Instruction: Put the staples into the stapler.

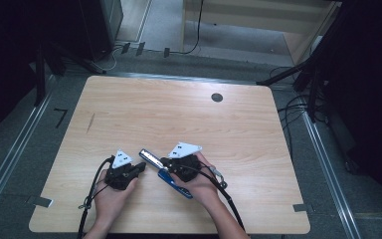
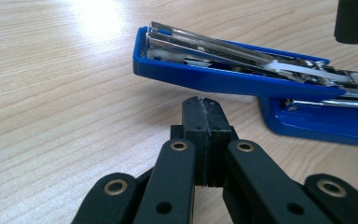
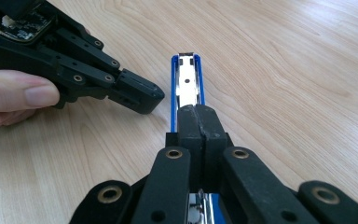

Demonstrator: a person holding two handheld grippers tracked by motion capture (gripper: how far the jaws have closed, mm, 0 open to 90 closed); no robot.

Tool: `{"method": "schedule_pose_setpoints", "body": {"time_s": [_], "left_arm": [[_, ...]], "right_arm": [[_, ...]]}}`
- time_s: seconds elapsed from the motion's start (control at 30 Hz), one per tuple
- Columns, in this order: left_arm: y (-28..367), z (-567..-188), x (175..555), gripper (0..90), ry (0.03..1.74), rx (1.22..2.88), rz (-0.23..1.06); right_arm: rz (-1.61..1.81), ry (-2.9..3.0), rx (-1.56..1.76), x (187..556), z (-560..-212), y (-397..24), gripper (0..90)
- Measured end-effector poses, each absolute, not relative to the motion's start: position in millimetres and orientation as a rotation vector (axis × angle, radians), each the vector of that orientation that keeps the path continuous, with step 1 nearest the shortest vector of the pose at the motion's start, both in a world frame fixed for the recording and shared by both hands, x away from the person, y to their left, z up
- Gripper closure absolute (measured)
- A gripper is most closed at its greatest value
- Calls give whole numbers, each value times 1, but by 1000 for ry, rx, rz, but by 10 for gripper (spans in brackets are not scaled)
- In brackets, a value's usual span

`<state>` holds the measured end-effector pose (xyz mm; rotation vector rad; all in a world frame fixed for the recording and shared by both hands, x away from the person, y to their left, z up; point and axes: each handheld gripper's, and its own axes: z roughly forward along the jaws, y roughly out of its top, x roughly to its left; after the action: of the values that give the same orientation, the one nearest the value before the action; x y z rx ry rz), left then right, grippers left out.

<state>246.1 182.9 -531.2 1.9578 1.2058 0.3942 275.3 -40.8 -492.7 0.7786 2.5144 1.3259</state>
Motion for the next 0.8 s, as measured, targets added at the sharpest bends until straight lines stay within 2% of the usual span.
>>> {"method": "schedule_pose_setpoints", "body": {"time_s": [0.33,0.8], "left_arm": [[184,-532,256,900,1263,1940,402],[184,-532,257,900,1253,1940,396]], "right_arm": [[1275,2551,780,284,-496,-28,900],[1251,2564,776,290,-501,-15,900]]}}
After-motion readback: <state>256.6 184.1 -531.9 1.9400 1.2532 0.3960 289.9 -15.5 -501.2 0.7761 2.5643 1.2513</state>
